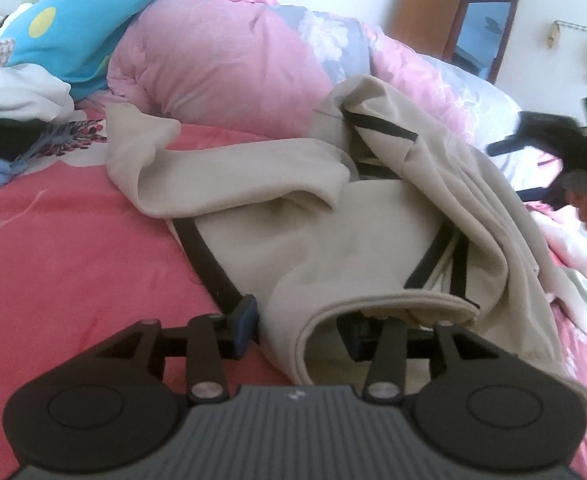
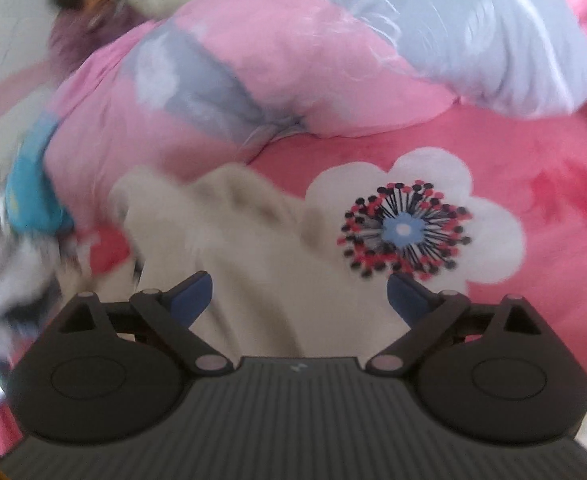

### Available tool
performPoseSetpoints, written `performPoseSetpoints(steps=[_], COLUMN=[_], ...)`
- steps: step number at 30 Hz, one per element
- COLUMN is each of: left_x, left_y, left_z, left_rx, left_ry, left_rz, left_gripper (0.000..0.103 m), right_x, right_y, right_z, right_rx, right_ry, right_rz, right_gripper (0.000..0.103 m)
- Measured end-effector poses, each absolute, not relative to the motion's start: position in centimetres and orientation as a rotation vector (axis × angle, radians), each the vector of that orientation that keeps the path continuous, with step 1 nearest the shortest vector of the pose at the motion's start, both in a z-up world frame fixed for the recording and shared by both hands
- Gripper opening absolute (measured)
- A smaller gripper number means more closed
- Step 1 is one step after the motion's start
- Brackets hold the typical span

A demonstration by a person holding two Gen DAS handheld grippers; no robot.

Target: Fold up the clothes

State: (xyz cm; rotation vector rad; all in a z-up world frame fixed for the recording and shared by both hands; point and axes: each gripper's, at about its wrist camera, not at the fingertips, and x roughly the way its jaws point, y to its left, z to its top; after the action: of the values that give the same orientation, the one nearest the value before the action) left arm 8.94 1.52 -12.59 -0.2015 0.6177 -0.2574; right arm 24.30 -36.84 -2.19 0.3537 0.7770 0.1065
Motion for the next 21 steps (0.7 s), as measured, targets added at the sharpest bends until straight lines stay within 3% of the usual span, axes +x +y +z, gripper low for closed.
performPoseSetpoints(steps=[4, 12, 21], left_x=[10.1, 12.2, 15.6], left_y=[1.4, 1.7, 2.1], left_z=[-12.8, -12.7, -12.9], left_rx=[-0.172, -0.171, -0.226], left_ry=[0.64, 0.657, 0.672], left_rz=[-0.185, -0.15, -0.099], left_gripper=[0.02, 0.015, 0.015], right_x=[30.9, 36.8, 28.2], right_y=[-38.2, -37.3, -34.7], right_z=[-4.3, -9.9, -11.0], right_rx=[0.419, 0.541, 0.661], right_ry=[0.807, 0.996, 1.122], right_rz=[0.006, 0.132, 0.35], right_gripper=[0.094, 0.076, 0.075])
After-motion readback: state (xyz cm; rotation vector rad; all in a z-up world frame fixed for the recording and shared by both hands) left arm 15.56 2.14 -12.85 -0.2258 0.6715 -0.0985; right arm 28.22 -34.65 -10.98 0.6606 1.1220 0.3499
